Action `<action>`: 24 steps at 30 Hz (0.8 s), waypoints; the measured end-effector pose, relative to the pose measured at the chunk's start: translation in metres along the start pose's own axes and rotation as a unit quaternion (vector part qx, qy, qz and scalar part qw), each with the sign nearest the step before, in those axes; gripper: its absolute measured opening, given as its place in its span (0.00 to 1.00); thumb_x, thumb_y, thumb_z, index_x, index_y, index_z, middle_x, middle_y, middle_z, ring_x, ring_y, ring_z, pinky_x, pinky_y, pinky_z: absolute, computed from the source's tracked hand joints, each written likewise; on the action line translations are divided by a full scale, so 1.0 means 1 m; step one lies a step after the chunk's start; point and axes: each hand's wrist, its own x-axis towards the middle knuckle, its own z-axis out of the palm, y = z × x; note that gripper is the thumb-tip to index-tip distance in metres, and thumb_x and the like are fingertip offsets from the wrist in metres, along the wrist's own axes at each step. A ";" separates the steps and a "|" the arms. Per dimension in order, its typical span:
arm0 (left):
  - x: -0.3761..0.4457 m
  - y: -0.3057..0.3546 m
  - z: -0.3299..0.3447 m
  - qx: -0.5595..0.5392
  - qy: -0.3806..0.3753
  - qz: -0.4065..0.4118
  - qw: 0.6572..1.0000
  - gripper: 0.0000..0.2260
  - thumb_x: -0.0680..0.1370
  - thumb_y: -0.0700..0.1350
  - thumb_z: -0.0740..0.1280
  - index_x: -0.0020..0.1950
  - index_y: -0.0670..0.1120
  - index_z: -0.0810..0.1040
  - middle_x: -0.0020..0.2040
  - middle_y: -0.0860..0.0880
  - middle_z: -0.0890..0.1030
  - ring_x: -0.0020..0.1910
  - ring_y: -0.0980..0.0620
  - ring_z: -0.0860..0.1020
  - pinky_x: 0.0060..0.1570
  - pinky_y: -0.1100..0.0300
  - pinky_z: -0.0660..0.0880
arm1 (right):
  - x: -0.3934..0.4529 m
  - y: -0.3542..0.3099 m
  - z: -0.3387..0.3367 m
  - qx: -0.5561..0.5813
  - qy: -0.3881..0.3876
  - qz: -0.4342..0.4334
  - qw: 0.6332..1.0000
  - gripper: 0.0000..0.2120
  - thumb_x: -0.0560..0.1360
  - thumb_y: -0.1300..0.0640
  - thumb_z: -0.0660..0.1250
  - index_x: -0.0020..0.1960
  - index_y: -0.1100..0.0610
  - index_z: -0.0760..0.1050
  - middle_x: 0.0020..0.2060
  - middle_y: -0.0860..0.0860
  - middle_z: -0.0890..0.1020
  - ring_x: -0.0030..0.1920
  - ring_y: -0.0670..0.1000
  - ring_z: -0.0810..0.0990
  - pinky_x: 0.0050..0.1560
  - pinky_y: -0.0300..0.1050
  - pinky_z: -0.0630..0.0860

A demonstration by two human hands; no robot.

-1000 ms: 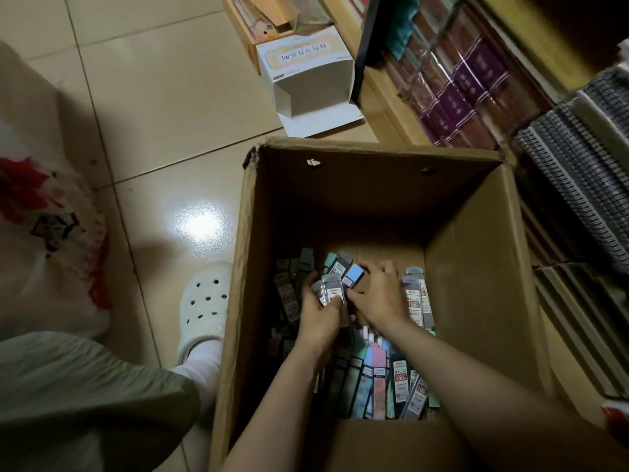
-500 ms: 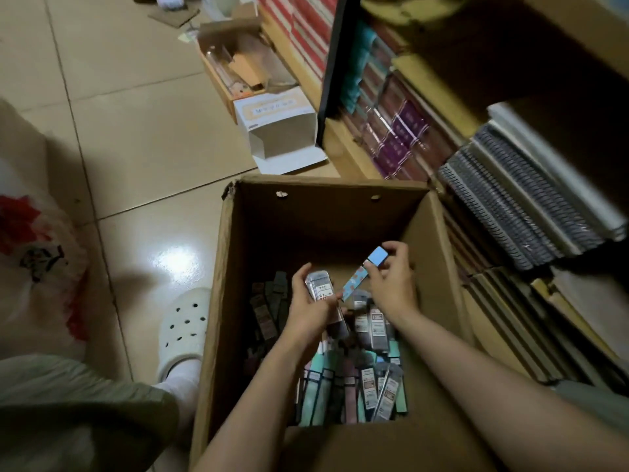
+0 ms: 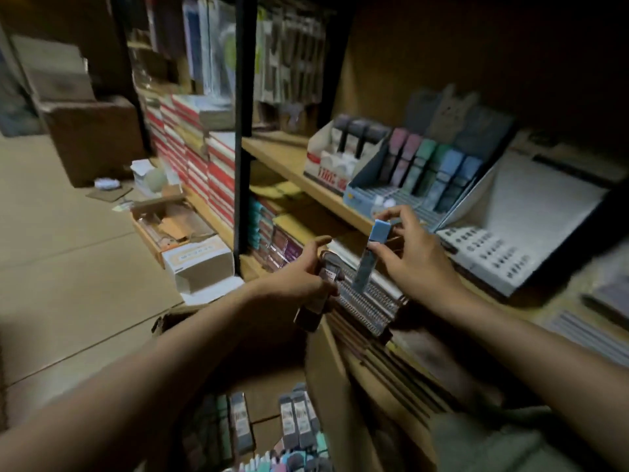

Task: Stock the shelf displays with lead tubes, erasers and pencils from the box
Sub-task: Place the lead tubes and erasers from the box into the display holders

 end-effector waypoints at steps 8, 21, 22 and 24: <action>0.024 0.061 0.011 -0.002 -0.042 0.047 0.998 0.19 0.77 0.34 0.66 0.65 0.48 0.72 0.55 0.46 0.82 0.48 0.52 0.84 0.41 0.61 0.80 | 0.033 -0.022 -0.108 -0.017 0.141 -0.023 0.990 0.18 0.74 0.56 0.72 0.56 0.46 0.66 0.43 0.41 0.79 0.41 0.36 0.80 0.35 0.29 0.75; 0.071 0.096 0.019 -0.033 -0.039 0.157 0.986 0.12 0.82 0.39 0.59 0.64 0.49 0.70 0.54 0.43 0.79 0.44 0.49 0.80 0.42 0.57 0.79 | 0.081 -0.006 -0.140 -0.202 0.160 0.011 0.966 0.11 0.72 0.57 0.74 0.49 0.52 0.74 0.40 0.44 0.80 0.38 0.39 0.79 0.34 0.29 0.74; 0.074 0.095 0.021 -0.023 -0.037 0.160 0.986 0.12 0.82 0.39 0.59 0.64 0.50 0.70 0.55 0.43 0.79 0.47 0.47 0.80 0.43 0.55 0.79 | 0.082 -0.004 -0.135 -0.227 0.149 0.014 0.963 0.11 0.73 0.57 0.74 0.49 0.52 0.73 0.40 0.46 0.81 0.39 0.43 0.80 0.37 0.36 0.78; 0.079 0.093 0.025 0.001 -0.035 0.158 0.987 0.11 0.82 0.40 0.59 0.63 0.52 0.70 0.56 0.44 0.79 0.51 0.44 0.80 0.47 0.50 0.80 | 0.084 0.001 -0.127 -0.269 0.132 0.026 0.954 0.11 0.73 0.56 0.74 0.50 0.52 0.72 0.40 0.47 0.80 0.39 0.47 0.81 0.41 0.48 0.81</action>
